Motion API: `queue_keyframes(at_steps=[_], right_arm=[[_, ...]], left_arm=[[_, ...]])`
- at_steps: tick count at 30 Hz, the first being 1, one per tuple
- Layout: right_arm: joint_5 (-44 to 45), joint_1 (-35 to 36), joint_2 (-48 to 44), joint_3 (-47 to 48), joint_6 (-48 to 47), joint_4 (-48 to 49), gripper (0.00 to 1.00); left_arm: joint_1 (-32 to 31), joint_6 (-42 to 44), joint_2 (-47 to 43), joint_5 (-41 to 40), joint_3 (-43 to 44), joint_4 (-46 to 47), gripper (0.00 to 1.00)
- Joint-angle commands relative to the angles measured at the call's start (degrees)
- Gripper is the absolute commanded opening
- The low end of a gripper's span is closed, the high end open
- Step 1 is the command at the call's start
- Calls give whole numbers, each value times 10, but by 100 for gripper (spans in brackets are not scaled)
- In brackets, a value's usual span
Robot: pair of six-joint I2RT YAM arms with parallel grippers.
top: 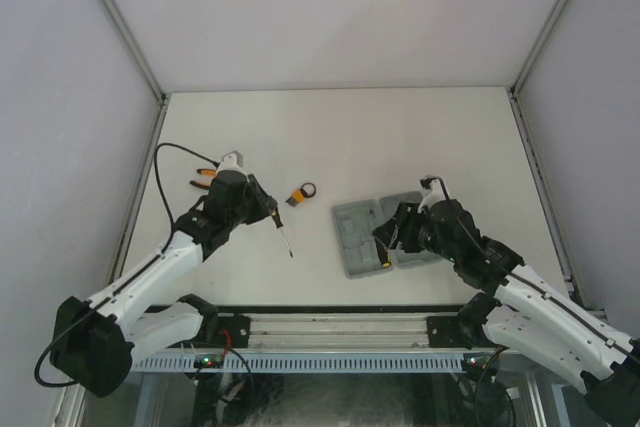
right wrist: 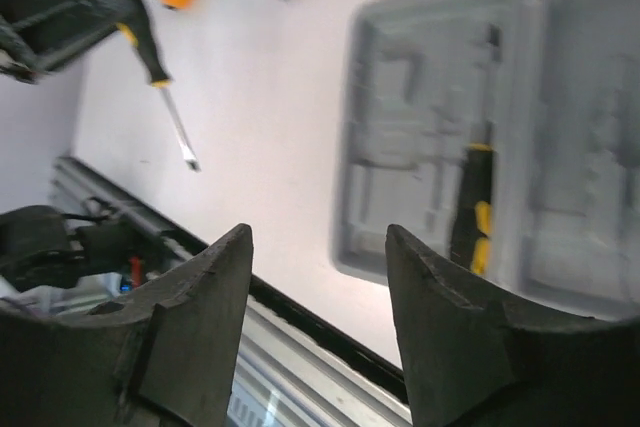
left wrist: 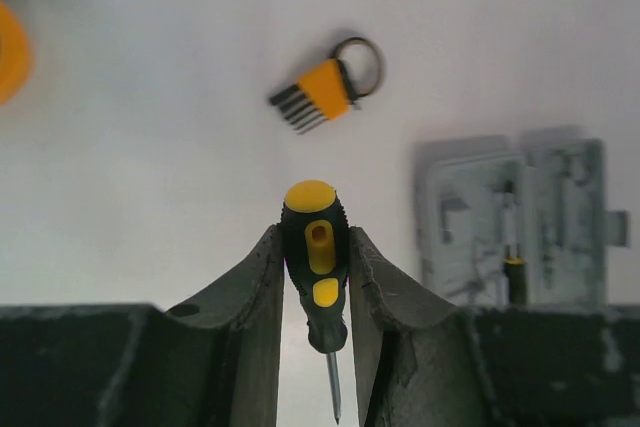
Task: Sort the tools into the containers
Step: Pick up the screwdriver from the center of the board.
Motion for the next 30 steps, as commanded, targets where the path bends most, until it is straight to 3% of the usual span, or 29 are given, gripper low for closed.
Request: queue_keyframes(at_steps=[1, 7, 13, 30], right_arm=[[-51, 21, 15, 8, 36, 165, 56], [-82, 58, 68, 7, 49, 308, 57], [-108, 75, 103, 8, 58, 371, 55], [-67, 103, 100, 6, 47, 345, 40]], left_arm=[[-47, 0, -46, 77, 6, 70, 0], [-120, -28, -60, 118, 1, 153, 0], [-169, -44, -50, 157, 5, 251, 0], [-226, -52, -49, 148, 15, 283, 0]])
